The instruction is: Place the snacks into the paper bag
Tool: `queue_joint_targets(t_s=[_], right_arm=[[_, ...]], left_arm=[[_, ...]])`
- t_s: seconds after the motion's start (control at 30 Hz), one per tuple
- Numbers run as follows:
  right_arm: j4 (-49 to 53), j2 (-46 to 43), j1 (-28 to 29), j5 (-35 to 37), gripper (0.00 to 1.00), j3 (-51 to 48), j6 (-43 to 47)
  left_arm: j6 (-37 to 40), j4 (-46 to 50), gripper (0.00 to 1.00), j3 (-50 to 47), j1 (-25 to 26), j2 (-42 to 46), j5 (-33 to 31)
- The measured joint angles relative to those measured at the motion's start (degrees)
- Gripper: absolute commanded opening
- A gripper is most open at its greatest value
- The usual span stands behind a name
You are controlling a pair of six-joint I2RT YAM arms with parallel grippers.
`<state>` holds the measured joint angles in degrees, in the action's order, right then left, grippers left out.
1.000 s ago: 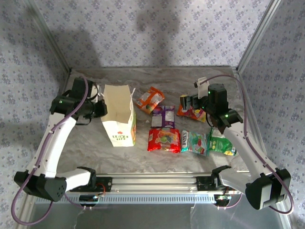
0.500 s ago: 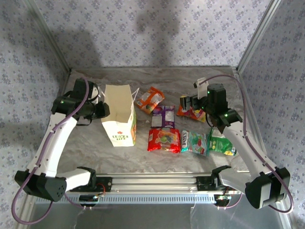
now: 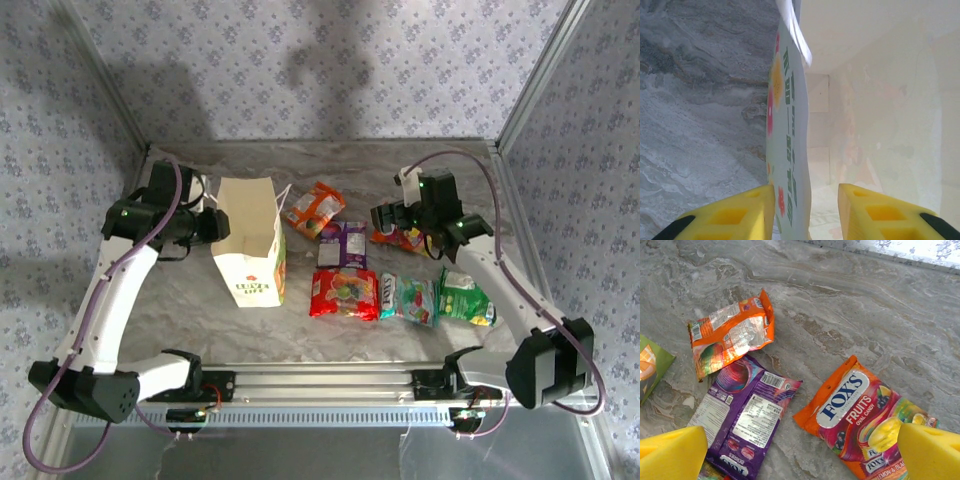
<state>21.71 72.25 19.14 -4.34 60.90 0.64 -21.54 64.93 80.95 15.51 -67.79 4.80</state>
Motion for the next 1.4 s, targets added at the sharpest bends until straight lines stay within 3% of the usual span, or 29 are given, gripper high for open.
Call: queue_joint_targets(t_s=[0.37, 0.7, 0.9, 1.17, 1.4], right_arm=[[1.57, 1.51, 1.64, 0.72, 1.00, 1.38, -0.02], [11.54, 1.03, 3.67, 0.46, 1.00, 3.54, -1.77], [17.59, -2.56, 9.16, -1.62, 1.00, 3.63, -1.77], [24.06, -4.52, 20.74, -2.38, 1.00, 3.52, -2.82], [24.06, -7.82, 29.66, 3.52, 1.00, -0.87, -2.80]], left_arm=[[0.02, -0.02, 0.40, 0.00, 0.00, 0.00, -0.94], [0.66, 0.02, 0.46, 0.13, 0.00, -0.04, -1.29], [0.90, 0.04, 0.46, 0.81, 0.00, -0.20, -1.29], [0.98, 0.31, 0.46, 0.85, 0.00, -0.22, -1.22], [1.36, 0.44, 0.46, 0.85, 0.00, -0.22, -0.72]])
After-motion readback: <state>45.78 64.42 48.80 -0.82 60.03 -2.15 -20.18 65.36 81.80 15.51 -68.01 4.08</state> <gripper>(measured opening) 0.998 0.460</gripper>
